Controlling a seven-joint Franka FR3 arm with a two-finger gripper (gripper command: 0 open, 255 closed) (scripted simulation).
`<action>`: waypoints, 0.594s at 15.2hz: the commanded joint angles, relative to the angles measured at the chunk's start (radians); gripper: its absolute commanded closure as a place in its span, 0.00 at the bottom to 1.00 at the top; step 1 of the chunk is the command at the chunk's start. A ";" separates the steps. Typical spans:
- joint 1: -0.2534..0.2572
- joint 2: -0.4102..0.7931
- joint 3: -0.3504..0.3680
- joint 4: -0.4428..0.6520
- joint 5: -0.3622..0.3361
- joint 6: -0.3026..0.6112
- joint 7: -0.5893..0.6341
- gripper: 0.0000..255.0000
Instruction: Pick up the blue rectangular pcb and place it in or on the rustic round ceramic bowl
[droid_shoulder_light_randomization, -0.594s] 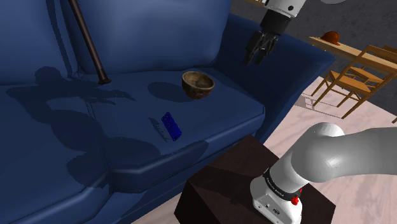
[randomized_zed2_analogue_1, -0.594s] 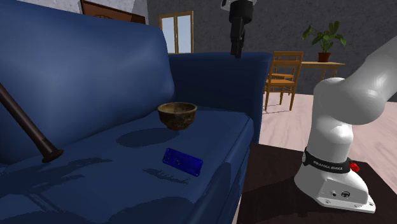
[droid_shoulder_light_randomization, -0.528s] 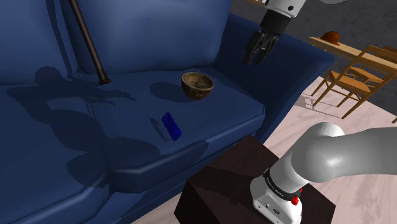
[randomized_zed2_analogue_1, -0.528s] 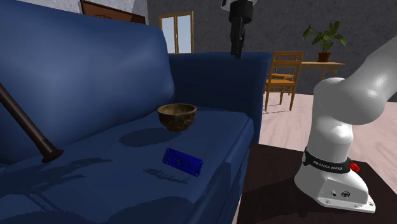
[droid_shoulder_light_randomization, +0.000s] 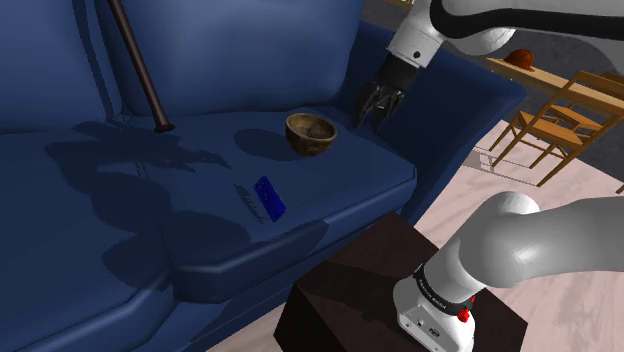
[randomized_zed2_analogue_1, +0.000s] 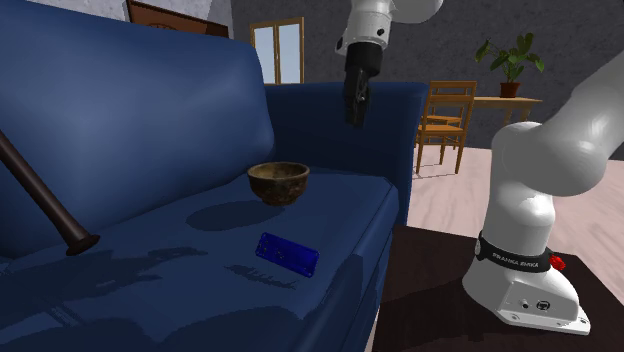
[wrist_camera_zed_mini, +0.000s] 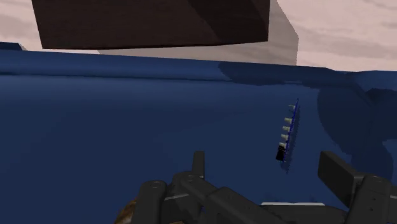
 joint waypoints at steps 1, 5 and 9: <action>0.015 0.031 0.007 -0.044 0.044 0.084 0.008 0.00; 0.052 0.102 0.018 -0.114 0.137 0.239 0.006 0.00; 0.106 0.202 0.026 -0.157 0.251 0.399 -0.017 0.00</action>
